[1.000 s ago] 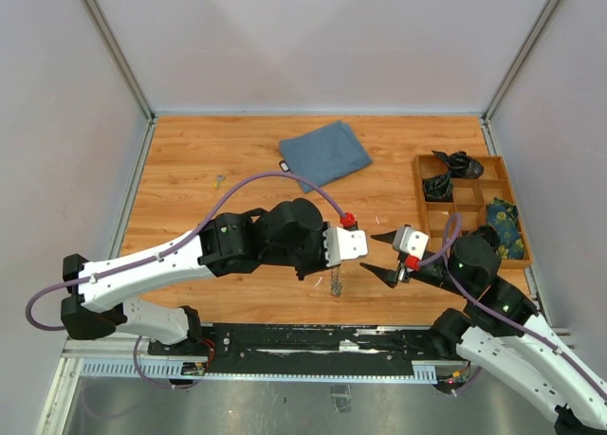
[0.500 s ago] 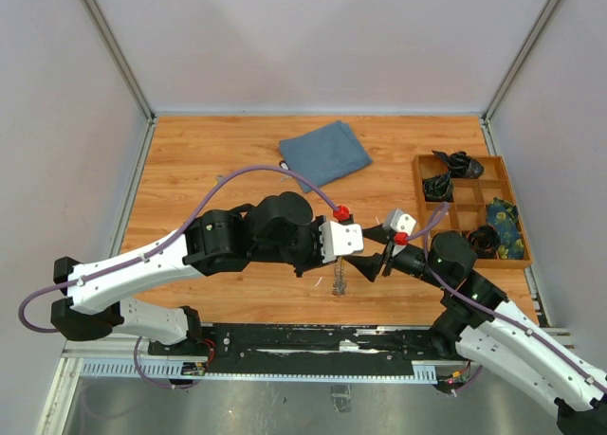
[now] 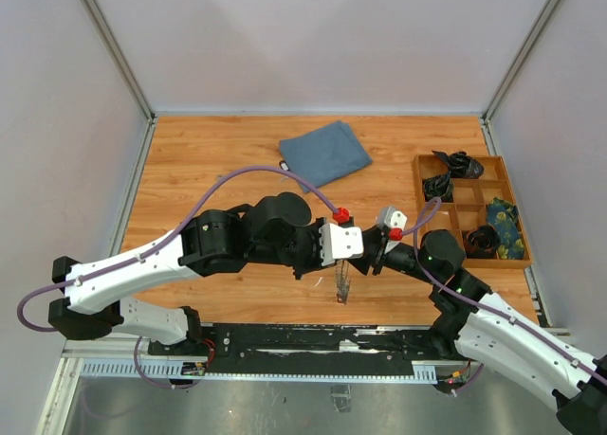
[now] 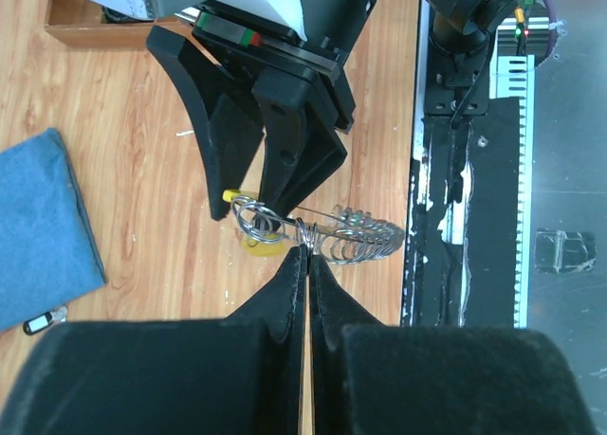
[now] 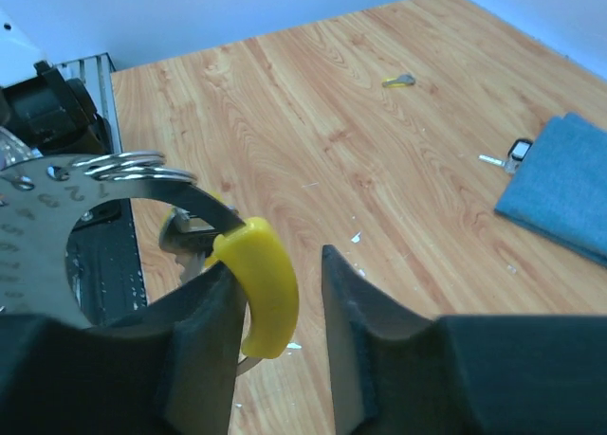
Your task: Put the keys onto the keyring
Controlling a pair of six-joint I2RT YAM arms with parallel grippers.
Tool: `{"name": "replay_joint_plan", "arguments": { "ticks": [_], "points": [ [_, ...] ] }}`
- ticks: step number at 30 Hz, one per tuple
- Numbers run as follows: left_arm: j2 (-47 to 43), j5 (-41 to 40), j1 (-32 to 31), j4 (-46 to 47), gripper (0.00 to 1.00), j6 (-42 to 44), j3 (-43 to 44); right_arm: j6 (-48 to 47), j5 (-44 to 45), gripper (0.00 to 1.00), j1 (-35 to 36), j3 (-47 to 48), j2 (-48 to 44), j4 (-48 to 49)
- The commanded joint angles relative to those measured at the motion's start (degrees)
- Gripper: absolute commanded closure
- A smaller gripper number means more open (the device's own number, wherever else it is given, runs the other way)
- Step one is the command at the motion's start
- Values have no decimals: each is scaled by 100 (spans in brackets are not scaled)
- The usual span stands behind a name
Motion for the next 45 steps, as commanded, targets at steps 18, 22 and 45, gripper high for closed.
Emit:
{"name": "replay_joint_plan", "arguments": {
  "ticks": [18, 22, 45],
  "points": [
    [-688, 450, -93, 632, 65, -466, -122, -3514, 528, 91, 91, 1481, 5, -781],
    [-1036, 341, -93, 1056, 63, -728, -442, -4515, 80, 89, 91, 1466, -218, -596],
    [-2019, 268, -93, 3325, 68, -1867, -1958, -4665, -1051, 88, 91, 1520, -723, -282]
  ]
}}
